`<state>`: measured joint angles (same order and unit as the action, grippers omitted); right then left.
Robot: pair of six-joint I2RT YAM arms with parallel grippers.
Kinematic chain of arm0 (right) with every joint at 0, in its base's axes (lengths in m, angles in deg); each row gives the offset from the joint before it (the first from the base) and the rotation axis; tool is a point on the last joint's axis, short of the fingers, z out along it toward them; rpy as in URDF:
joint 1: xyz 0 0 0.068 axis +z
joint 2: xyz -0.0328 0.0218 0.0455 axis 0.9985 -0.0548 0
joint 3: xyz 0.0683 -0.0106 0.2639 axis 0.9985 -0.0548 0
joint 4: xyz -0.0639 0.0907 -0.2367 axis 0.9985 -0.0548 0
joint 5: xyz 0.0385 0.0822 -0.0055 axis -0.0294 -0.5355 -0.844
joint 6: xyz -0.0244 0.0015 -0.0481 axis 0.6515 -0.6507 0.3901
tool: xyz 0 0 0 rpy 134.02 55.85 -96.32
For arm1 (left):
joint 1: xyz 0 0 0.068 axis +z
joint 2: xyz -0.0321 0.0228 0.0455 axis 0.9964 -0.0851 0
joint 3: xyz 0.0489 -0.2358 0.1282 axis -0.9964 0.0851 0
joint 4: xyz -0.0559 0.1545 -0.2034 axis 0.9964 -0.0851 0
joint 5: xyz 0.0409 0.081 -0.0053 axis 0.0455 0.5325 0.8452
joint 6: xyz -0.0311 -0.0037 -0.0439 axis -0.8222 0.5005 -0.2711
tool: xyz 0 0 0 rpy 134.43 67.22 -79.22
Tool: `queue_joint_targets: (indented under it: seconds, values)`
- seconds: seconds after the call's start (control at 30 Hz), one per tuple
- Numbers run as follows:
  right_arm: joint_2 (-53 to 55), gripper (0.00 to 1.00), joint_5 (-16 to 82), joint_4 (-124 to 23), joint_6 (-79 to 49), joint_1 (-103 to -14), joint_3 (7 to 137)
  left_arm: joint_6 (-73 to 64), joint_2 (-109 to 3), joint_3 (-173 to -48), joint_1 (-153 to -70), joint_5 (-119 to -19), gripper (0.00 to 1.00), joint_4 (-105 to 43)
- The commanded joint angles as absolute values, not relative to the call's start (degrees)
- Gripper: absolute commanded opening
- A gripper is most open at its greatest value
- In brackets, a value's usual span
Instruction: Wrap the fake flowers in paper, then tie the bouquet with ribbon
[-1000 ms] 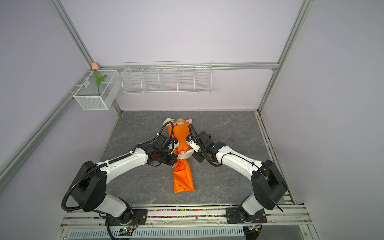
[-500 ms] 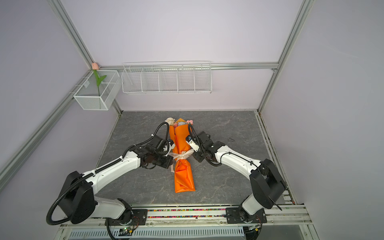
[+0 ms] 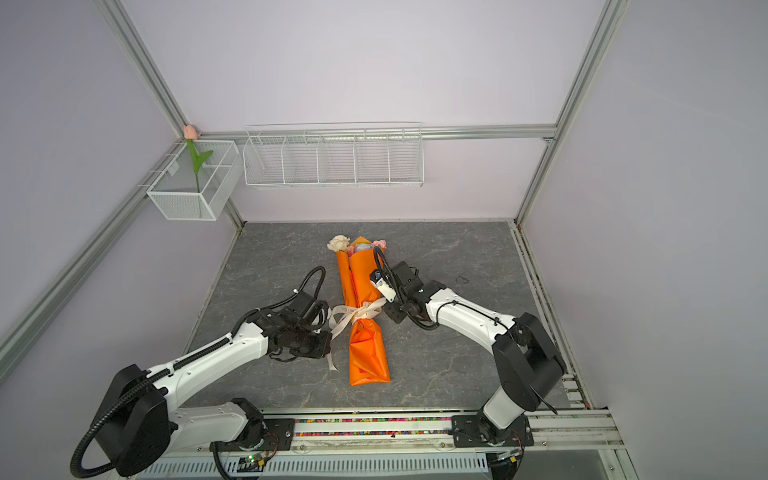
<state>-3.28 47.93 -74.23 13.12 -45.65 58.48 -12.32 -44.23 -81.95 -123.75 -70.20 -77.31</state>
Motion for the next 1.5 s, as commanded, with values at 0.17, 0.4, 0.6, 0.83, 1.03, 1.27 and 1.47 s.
queue_joint_targets:
  seconds: [0.17, 0.4, 0.6, 0.83, 1.03, 1.27, 1.47]
  values:
    - [-3.6, 0.07, 44.3, -73.8, 13.6, -43.7, 59.8, -13.8, -41.8, -86.4, -123.5, -63.0, 0.50, -78.4]
    - [-4.0, 0.06, 45.4, -73.6, 13.9, -43.7, 59.2, -10.8, -39.7, -88.7, -112.4, -67.8, 0.62, -67.9]
    - [-4.0, 0.06, 44.5, -72.7, 12.8, -43.7, 59.0, 0.8, -53.4, -96.2, -111.0, -87.5, 0.56, -66.0]
    - [-4.4, 0.06, 45.8, -73.4, 12.4, -43.8, 59.6, 8.5, -64.0, -103.0, -112.4, -83.5, 0.55, -75.3]
    - [-4.1, 0.06, 47.1, -73.9, 12.5, -43.9, 59.9, 8.1, -63.9, -101.7, -112.5, -80.3, 0.53, -76.1]
    - [-4.1, 0.06, 47.3, -74.5, 12.3, -43.9, 60.2, 9.9, -61.1, -99.7, -112.8, -82.0, 0.49, -75.5]
    - [-4.6, 0.07, 47.3, -74.6, 11.8, -43.9, 60.5, 13.4, -61.7, -99.5, -114.1, -78.0, 0.50, -75.6]
